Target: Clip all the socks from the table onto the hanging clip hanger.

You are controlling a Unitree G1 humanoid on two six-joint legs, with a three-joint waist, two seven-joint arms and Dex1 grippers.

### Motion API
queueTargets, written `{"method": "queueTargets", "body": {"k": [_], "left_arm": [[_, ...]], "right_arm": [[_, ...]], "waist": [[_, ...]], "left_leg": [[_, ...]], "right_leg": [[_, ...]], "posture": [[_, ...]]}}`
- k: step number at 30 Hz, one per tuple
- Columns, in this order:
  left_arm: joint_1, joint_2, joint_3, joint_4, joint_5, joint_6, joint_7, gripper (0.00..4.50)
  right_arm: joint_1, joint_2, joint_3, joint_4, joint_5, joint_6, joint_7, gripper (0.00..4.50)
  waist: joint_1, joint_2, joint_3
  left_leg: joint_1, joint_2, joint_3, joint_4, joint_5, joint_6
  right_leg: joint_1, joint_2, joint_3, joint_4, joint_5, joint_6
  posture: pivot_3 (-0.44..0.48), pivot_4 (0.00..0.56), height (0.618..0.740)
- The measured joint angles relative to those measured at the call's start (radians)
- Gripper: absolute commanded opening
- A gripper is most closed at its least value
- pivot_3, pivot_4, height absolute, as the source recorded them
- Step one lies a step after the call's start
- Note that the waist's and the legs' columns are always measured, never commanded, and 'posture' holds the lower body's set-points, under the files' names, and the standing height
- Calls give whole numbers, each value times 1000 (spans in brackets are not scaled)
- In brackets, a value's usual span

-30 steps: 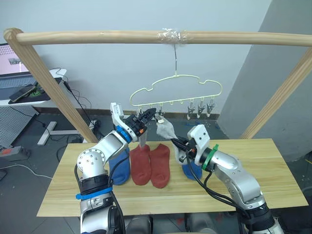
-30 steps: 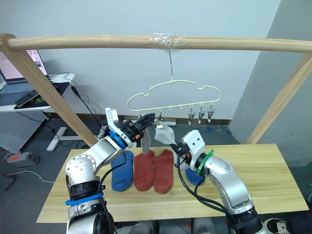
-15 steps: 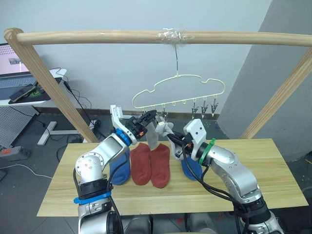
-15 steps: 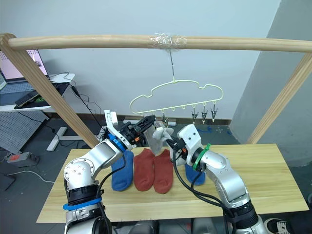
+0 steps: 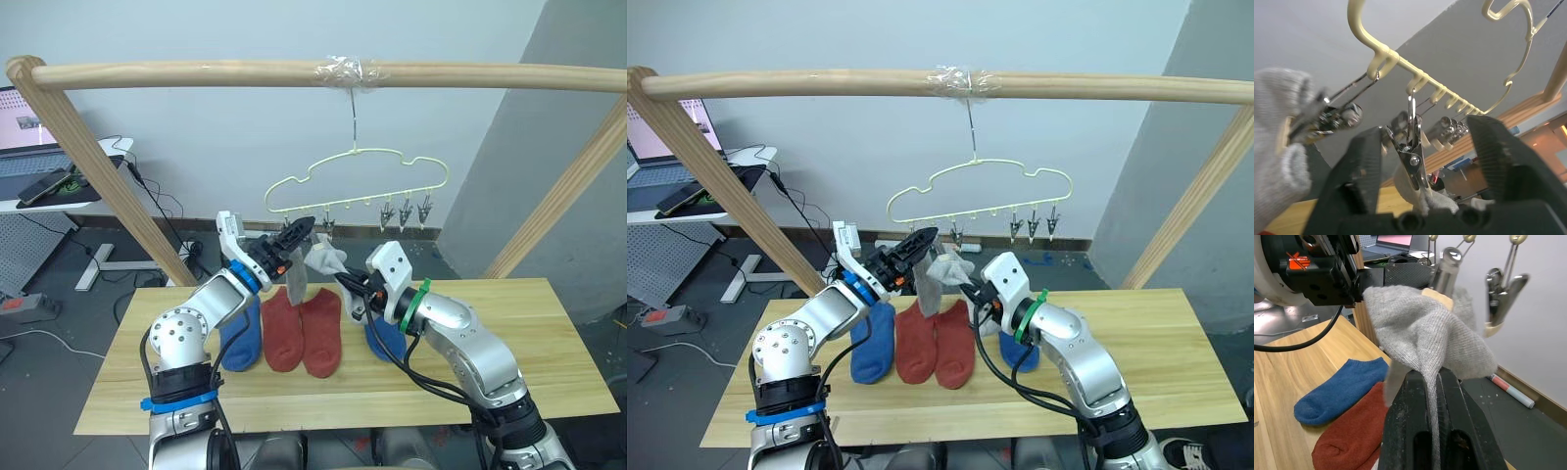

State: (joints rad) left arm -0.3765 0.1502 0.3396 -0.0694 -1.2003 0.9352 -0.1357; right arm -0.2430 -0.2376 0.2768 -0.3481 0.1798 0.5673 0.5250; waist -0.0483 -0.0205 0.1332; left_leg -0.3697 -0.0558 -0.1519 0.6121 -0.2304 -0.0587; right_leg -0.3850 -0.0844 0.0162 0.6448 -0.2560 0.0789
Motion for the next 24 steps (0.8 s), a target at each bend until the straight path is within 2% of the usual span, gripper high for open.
{"method": "queueTargets", "body": {"k": [1, 2, 6, 7, 11, 13, 15, 21, 24], "left_arm": [[1, 12, 2, 0, -1, -1, -4, 4344], [2, 25, 3, -1, -1, -1, -6, 4471], [28, 101, 17, -28, 17, -6, -7, 4471], [50, 143, 10, -63, 54, -10, -5, 4471], [124, 278, -76, -216, 217, -29, -4, 4500], [185, 358, -145, -307, 324, -54, -16, 4500], [232, 395, -191, -352, 401, -86, -47, 4500], [225, 341, -151, -321, 414, -181, -140, 4500], [226, 329, -157, -314, 442, -230, -183, 4500]], "right_arm": [[0, 5, 0, 0, 0, -1, -2, 0], [-1, 10, 0, 0, 0, -1, -3, 0], [-11, 44, -4, 25, 8, -1, -5, 0], [-20, 76, -12, 68, 26, -1, -5, 0], [-69, 149, -42, 208, 79, -1, 0, 1079], [-100, 177, -62, 261, 105, 0, 8, 1775], [-129, 180, -71, 313, 119, -3, 22, 2462], [-130, 137, -80, 381, 119, -24, 72, 4476], [-90, 89, -93, 376, 116, -30, 79, 4476]], "waist": [[0, 0, 0], [0, 0, 0], [-4, 0, -1], [-7, 0, -1], [-2, 0, -1], [2, 0, -1], [13, 0, -1], [33, 0, -3], [34, -1, -5]], "left_leg": [[0, 0, 0, 0, 0, 0], [0, 0, 0, 0, 0, 0], [0, 0, 0, 0, 0, 0], [0, 0, 0, -1, 0, 0], [0, 0, 0, -1, 0, 0], [0, 0, 1, -2, 0, 0], [0, 0, 1, -2, 0, 0], [-1, 0, 0, -2, 0, 0], [-1, 0, 1, -2, 0, 0]], "right_leg": [[0, 0, 0, 0, 0, 0], [-1, 0, 0, 0, 0, 0], [-1, 0, 0, 1, 0, 0], [-2, 0, 1, 1, 0, 0], [-2, 0, 1, 1, 2, -4], [-2, 0, 2, 1, 3, -6], [-3, 0, 1, 1, 3, -6], [-3, 0, 0, 1, 3, -6], [-3, 0, 0, 0, 3, -7]], "posture": [[-61, 75, 740], [-59, 74, 740], [-38, 65, 740], [-38, 65, 740], [18, 62, 740], [35, 64, 740], [43, 63, 740], [38, 43, 740], [19, 26, 740]]}}
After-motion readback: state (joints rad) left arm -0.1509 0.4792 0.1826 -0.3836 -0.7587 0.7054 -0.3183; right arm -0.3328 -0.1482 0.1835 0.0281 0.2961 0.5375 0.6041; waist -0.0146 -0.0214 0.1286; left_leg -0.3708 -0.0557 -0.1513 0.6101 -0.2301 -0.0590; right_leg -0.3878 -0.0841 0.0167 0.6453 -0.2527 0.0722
